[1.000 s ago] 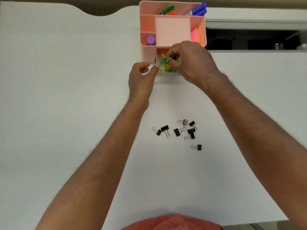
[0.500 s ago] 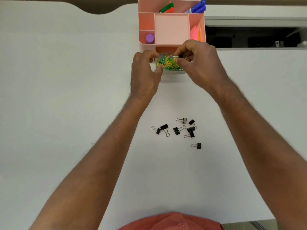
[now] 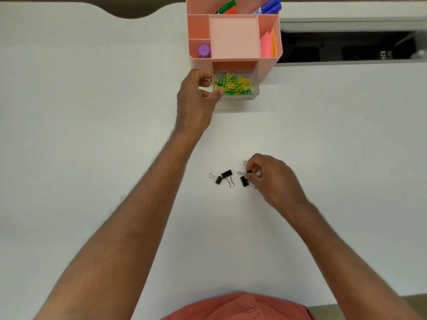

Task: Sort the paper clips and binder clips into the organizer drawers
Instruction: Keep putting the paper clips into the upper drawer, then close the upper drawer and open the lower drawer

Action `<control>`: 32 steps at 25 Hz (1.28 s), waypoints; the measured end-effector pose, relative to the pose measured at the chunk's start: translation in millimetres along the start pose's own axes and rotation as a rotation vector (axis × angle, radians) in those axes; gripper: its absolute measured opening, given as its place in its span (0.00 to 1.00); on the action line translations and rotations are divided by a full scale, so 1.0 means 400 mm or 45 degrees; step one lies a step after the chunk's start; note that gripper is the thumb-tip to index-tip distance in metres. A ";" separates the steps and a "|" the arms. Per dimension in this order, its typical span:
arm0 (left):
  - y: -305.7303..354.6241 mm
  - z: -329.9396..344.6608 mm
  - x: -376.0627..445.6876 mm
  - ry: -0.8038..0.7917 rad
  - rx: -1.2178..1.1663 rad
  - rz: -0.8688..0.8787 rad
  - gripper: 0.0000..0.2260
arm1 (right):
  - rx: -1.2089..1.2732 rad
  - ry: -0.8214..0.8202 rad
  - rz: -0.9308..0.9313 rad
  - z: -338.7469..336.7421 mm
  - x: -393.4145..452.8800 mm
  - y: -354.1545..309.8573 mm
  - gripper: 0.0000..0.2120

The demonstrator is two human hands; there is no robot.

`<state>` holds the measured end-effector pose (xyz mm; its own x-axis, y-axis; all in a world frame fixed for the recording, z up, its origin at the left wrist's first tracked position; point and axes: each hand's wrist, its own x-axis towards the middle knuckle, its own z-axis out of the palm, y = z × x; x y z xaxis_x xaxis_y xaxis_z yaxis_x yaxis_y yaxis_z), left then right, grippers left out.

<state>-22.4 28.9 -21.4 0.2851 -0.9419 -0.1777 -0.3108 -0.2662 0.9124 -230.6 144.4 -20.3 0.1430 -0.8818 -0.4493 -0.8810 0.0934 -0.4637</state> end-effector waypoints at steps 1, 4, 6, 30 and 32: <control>0.000 0.000 0.000 -0.003 -0.001 -0.009 0.14 | -0.011 0.009 -0.015 0.000 0.002 0.001 0.05; -0.003 0.000 0.000 -0.004 -0.006 -0.038 0.13 | -0.071 0.005 -0.049 0.001 0.018 -0.001 0.03; -0.002 0.001 0.000 -0.010 0.000 -0.046 0.13 | -0.146 -0.056 -0.018 -0.005 0.029 -0.004 0.04; 0.055 -0.019 0.122 0.197 -0.486 -0.413 0.15 | 2.701 -0.193 0.639 -0.240 0.273 -0.274 0.27; 0.054 -0.018 0.121 0.202 -0.488 -0.413 0.15 | 2.678 -0.199 0.627 -0.241 0.284 -0.278 0.27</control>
<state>-8.8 -21.0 -7.8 0.4547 -0.7730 -0.4424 0.1616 -0.4169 0.8945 -160.1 -10.9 53.8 0.2429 -0.6092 -0.7549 0.7953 0.5707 -0.2047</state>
